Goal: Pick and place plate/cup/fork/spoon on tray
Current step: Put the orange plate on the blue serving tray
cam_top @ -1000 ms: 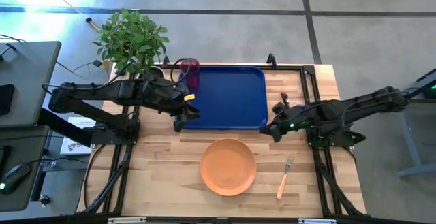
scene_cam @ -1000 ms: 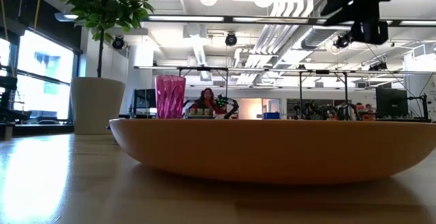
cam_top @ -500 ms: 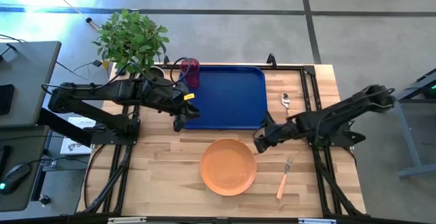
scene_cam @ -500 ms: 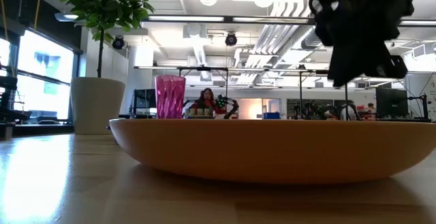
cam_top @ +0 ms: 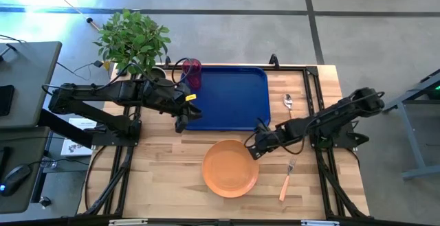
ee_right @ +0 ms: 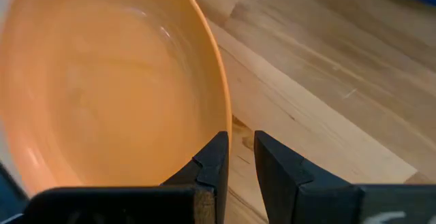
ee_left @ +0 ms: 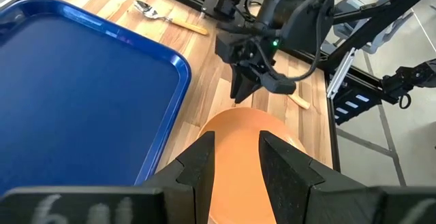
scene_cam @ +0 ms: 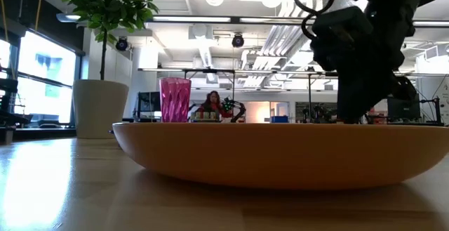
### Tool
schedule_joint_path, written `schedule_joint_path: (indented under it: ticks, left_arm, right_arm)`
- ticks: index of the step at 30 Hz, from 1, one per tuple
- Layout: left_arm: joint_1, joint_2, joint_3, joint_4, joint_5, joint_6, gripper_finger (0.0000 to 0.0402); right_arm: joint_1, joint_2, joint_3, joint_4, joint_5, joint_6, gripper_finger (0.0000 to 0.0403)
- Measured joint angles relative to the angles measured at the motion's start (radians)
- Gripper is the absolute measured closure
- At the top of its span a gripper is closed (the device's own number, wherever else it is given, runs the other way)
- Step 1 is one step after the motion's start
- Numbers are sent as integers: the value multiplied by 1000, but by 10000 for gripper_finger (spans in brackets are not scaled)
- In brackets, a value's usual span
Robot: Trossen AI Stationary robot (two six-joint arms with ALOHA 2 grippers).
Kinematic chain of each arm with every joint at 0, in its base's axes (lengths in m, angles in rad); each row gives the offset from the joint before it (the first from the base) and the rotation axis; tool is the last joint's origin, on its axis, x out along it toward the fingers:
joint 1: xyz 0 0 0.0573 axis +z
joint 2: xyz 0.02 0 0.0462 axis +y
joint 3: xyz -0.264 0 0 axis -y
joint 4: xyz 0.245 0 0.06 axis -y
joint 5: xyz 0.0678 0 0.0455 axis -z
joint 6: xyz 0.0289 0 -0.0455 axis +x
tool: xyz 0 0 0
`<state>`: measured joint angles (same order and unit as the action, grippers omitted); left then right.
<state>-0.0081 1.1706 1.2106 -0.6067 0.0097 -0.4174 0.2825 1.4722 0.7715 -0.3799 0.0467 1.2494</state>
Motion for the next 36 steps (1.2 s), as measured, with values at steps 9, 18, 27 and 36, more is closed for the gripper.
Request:
schedule_joint_path:
  ticks: [9,18,27,36]
  left_arm:
    - [0,0,0,1,0,-1,296]
    - [0,1,0,8,-12,-2,296]
    - [0,1,0,7,-48,-2,296]
    - [0,1,0,7,-48,0,296]
  right_arm:
    - [2,8,0,27,-10,1,304]
    - [-1,8,0,63,9,-36,243]
    - [-1,85,0,66,2,-39,256]
    - [-2,137,0,101,-31,-1,296]
